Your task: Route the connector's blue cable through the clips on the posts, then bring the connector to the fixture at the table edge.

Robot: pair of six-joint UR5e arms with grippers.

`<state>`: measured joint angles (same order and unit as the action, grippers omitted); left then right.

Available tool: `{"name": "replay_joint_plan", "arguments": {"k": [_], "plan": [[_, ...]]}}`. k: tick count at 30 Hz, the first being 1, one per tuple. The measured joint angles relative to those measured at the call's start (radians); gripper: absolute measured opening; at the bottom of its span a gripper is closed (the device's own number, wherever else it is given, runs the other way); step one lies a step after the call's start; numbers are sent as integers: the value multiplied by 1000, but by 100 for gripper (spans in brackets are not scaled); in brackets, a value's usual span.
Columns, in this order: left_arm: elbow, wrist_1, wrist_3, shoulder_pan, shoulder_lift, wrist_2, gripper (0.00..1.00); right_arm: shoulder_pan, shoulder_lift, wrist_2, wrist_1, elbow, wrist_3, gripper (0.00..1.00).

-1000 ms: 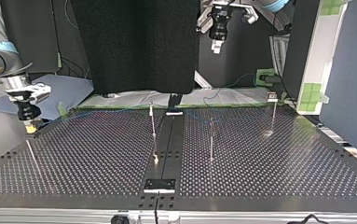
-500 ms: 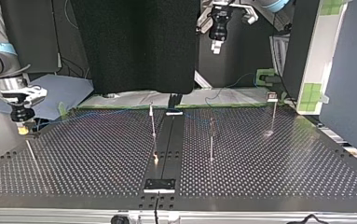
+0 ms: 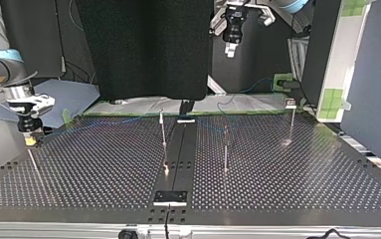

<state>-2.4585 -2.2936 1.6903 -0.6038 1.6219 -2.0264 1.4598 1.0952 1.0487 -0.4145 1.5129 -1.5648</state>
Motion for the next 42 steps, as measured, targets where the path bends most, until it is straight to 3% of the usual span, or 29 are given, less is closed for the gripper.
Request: {"name": "replay_joint_plan", "arguments": {"k": [21, 42], "plan": [[0, -9, 2, -4, 0, -2, 100, 7, -4, 7, 11, -29, -9, 0], [0, -9, 2, -5, 0, -2, 100, 3, -5, 6, 29, -29, 26, 0]]}}
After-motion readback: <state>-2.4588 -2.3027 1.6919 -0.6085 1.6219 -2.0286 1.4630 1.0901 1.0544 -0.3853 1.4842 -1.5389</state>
